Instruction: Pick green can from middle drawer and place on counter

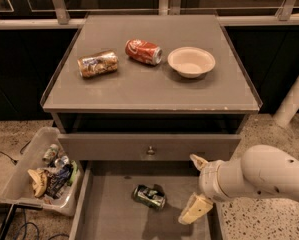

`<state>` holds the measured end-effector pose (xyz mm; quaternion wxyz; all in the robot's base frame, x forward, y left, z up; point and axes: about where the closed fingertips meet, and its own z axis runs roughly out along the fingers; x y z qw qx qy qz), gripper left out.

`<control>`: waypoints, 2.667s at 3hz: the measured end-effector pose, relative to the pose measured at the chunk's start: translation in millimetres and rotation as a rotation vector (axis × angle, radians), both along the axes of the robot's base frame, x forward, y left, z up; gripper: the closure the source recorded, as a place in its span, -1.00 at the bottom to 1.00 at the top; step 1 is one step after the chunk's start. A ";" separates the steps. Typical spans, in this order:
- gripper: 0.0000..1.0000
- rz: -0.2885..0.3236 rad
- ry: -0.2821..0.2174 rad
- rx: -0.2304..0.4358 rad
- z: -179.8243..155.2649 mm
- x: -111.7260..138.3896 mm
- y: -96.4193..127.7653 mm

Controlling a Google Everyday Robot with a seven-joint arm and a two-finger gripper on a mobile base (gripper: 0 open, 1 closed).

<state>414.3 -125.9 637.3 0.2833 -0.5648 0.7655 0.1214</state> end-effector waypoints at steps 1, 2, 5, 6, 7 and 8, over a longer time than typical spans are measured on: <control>-1.00 0.027 0.016 0.056 -30.8 2.9 34.8; -1.00 0.015 0.011 0.129 -70.5 12.7 68.1; -1.00 -0.118 0.081 0.319 -189.2 24.9 103.3; -1.00 -0.150 0.071 0.290 -218.0 40.8 103.4; -1.00 -0.164 0.037 0.264 -229.7 64.0 106.0; -1.00 -0.163 -0.004 0.237 -234.1 81.8 110.8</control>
Offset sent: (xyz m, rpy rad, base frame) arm 0.0315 0.1067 -0.1203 0.2217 -0.0114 -0.0173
